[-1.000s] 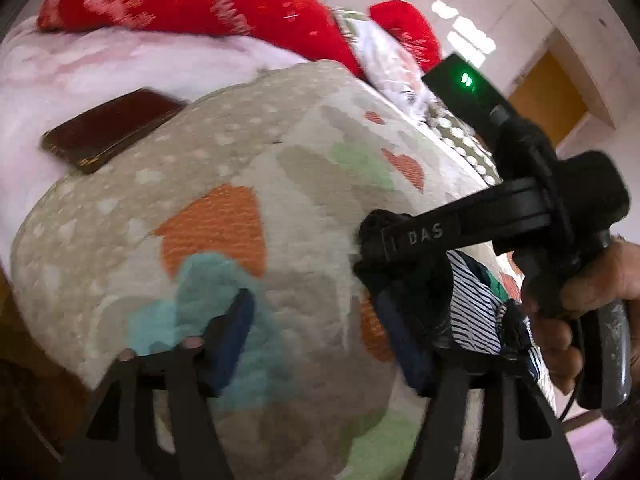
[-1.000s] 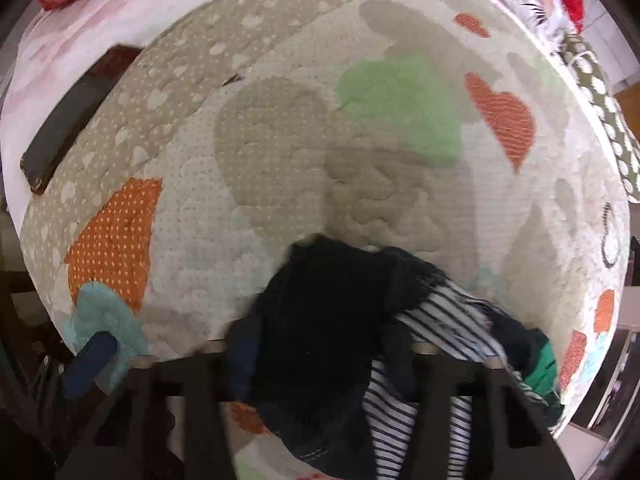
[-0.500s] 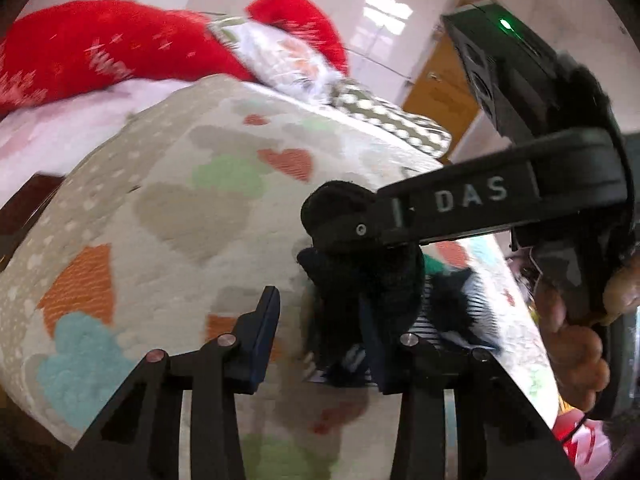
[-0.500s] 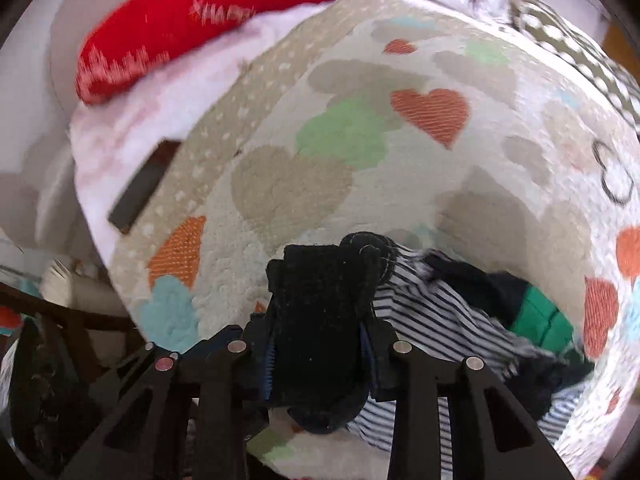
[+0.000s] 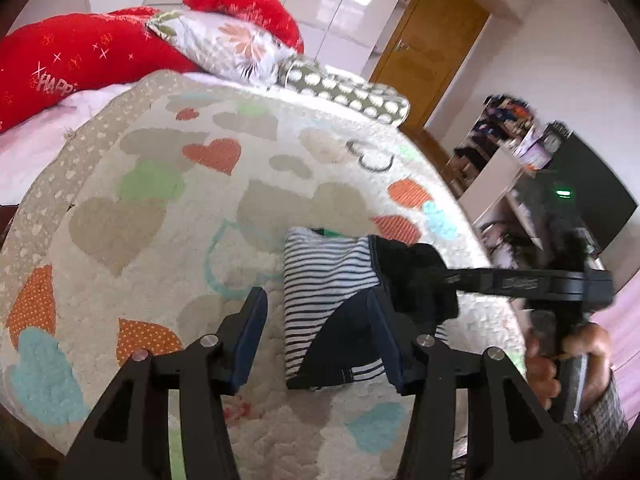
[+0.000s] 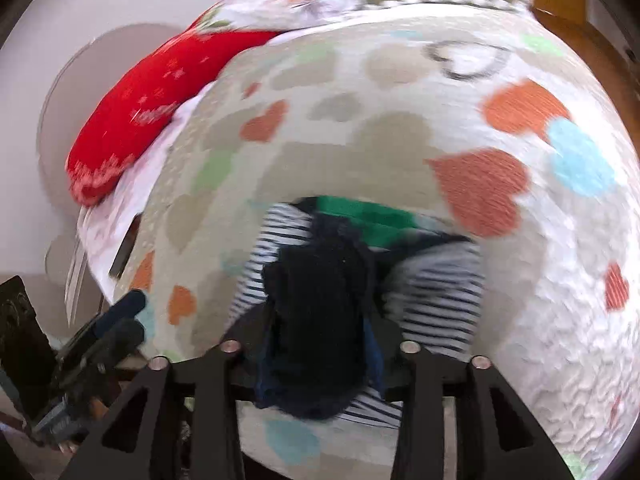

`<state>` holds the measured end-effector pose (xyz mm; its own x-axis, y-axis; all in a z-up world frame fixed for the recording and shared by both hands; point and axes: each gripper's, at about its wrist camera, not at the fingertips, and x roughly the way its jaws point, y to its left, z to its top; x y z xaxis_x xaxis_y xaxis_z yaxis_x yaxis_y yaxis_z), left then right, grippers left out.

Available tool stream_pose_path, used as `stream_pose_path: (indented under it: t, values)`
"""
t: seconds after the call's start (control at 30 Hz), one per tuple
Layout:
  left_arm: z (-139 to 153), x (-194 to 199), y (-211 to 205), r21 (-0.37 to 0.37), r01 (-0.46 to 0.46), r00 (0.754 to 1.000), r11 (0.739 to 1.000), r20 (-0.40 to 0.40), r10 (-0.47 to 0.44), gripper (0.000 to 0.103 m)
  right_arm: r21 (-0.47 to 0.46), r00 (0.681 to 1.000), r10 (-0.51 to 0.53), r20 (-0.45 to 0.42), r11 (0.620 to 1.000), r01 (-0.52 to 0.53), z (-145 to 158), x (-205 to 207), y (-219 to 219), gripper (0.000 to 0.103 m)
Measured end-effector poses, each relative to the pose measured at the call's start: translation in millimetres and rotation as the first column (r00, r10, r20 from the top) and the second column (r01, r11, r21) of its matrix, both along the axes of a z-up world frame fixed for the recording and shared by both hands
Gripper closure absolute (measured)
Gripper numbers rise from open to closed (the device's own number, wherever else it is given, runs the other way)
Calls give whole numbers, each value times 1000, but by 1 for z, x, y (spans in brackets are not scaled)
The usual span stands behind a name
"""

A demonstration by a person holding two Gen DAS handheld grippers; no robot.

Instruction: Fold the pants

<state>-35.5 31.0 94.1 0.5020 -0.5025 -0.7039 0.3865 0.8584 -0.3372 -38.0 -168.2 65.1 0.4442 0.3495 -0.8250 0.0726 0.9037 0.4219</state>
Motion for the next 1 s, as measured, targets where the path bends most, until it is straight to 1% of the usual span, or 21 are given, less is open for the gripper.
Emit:
stream_pose_path:
  t: [0.07,0.13,0.2,0.3,0.37,0.43,0.5,0.53,0.6,0.67,0.7,0.73,0.8,0.87,0.9,0.93,0.97,1.0]
  values:
    - [-6,3,-12,35,7,1000,999,-16,-7,52,-7,997,-65,36,998,65,3,-14,-19,54]
    - [-15,3,-27,64,35,999,997,-29,-34,52,-38,991,-118,66,992,120,8,-25,-33,54]
    - [-25,3,-41,92,55,998,994,-46,-51,52,-49,979,-167,113,984,173,17,-35,-44,54]
    - [-46,-2,-61,122,97,992,988,-96,-86,52,8,976,-150,160,989,151,25,-41,-47,54]
    - [-54,-9,-69,150,110,990,983,-101,-95,52,23,968,-146,206,989,144,31,-46,-44,54]
    - [-58,-14,-72,172,113,991,979,-91,-98,52,89,958,-124,259,991,104,35,-52,-40,54]
    - [-58,-16,-73,180,109,992,978,-82,-96,52,229,952,-105,287,973,38,32,-52,-34,54]
    - [-57,-16,-73,178,108,992,978,-83,-94,52,288,954,-95,283,958,10,28,-51,-30,54]
    - [-57,-15,-71,167,104,992,980,-90,-90,52,333,966,-84,244,943,-2,15,-46,-22,54]
    - [-57,-16,-69,155,102,992,983,-92,-88,51,306,979,-90,184,952,30,-3,-41,-18,54]
    - [-57,-16,-67,150,102,992,984,-92,-89,49,284,982,-95,165,958,45,-10,-41,-18,54]
    - [-57,-16,-67,143,103,992,984,-93,-90,48,244,983,-110,148,967,71,-18,-42,-21,55]
    - [-58,-16,-67,129,110,990,985,-105,-97,48,163,981,-134,140,980,111,-26,-44,-26,58]
    - [-57,-17,-69,133,107,990,985,-106,-94,48,117,979,-148,139,984,132,-33,-45,-31,59]
    - [-55,-19,-69,128,111,990,986,-102,-98,48,64,979,-159,129,986,152,-36,-44,-32,57]
    - [-52,-21,-68,120,114,990,986,-99,-102,48,-25,978,-176,114,983,180,-41,-43,-32,53]
    - [-50,-22,-68,116,114,990,987,-97,-103,48,-40,979,-174,107,983,179,-46,-41,-33,46]
    - [-46,-24,-66,109,113,991,988,-90,-104,48,-19,979,-181,96,983,184,-52,-42,-38,45]
